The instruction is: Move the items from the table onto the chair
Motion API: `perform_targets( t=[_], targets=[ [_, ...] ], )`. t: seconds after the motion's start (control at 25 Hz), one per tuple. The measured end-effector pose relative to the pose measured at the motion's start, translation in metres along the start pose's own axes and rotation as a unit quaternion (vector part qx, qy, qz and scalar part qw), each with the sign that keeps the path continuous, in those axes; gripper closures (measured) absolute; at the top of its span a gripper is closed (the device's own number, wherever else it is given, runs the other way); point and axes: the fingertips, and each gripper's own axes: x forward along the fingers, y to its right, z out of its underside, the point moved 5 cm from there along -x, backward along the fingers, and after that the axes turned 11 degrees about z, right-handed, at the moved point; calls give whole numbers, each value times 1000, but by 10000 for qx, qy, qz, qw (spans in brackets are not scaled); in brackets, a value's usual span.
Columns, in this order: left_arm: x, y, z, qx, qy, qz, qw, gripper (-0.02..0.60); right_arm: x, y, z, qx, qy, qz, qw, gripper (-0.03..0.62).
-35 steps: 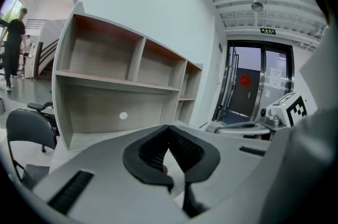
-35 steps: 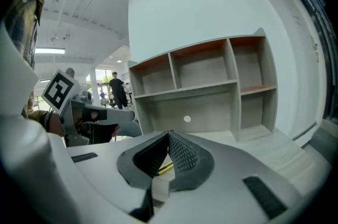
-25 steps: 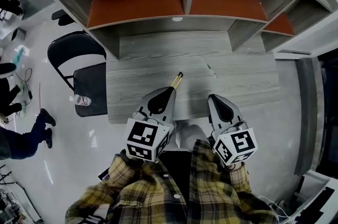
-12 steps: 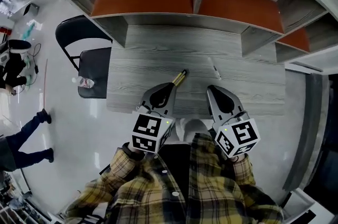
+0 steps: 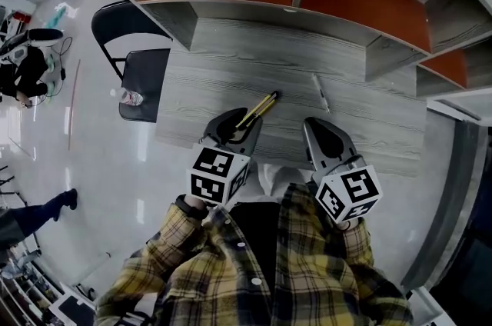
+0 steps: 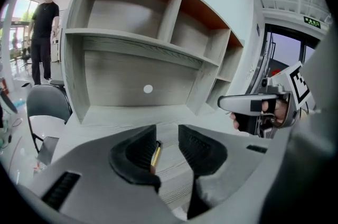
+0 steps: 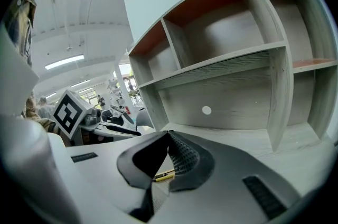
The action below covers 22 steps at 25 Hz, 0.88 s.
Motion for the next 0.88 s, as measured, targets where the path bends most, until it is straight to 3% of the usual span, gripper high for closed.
perform_targets(
  t=[0.16,0.44,0.88],
  targets=[
    [15,-6,12,123,-341,103,9993,379,-2,8,6,74,-76,3,9999,577],
    [64,-20,46,789,-1317,145,9880,376,-8,29,21,298,-226,144,9992,577],
    [109,-60,102,809,-2524,147,9641,376,-9,33,48,628,-603,186,9960,576]
  ],
)
